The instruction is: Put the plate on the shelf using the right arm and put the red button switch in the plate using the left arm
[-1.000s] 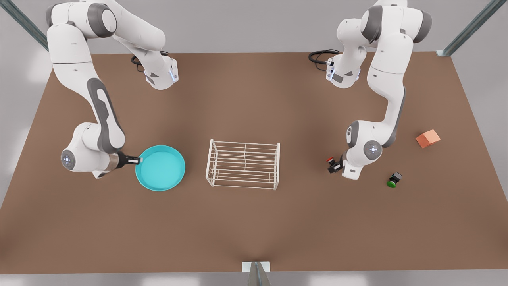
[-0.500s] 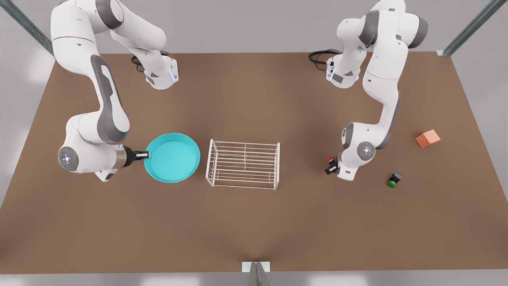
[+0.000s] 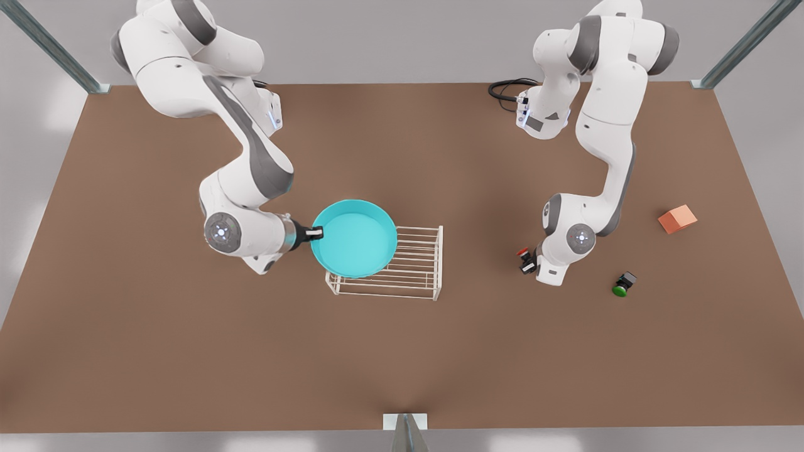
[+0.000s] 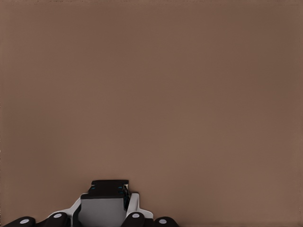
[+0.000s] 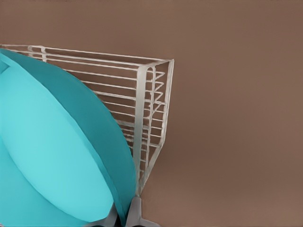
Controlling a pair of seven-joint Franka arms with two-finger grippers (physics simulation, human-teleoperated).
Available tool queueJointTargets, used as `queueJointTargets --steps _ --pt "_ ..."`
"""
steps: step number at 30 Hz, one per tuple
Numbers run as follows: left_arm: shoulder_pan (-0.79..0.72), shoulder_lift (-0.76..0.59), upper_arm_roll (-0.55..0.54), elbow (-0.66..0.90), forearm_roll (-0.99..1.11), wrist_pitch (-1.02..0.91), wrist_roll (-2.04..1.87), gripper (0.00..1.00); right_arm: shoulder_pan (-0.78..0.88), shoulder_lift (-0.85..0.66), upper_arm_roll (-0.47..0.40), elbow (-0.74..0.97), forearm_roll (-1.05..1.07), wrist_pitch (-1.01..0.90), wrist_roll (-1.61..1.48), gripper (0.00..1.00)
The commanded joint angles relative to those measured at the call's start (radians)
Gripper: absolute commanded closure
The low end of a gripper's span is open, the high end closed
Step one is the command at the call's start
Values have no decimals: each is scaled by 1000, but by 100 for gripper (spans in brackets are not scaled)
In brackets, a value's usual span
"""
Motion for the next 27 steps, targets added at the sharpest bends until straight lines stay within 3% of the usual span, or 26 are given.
queueJointTargets --steps 1,10,11,12,16,20,22,24,27 --pt "1 -13 0 3 -10 -15 6 61 31 25 1 28 -7 101 555 78" --pt "-12 -118 -12 212 -10 -458 -101 62 104 62 -2 28 -36 165 646 77" --pt "-24 -118 -14 247 -10 -498 -120 62 104 62 -4 28 -35 165 658 44" --pt "-27 -118 -29 270 -10 -512 -152 62 104 62 -4 28 -36 165 663 0" --pt "-32 -127 -115 373 -10 -648 -273 62 72 44 -8 29 -36 151 644 0" --pt "-35 -122 -198 488 -16 -682 -428 62 -64 -169 -13 64 -33 -217 303 0" --pt "-36 -112 -246 542 -13 -682 -518 62 -184 -192 -7 126 -67 -315 43 0" --pt "-64 -67 -264 628 -20 -679 -598 62 -239 -203 -11 121 -245 -251 -210 0" --pt "-127 13 -266 753 -22 -639 -701 62 -285 -180 -5 117 -274 -145 -354 0"
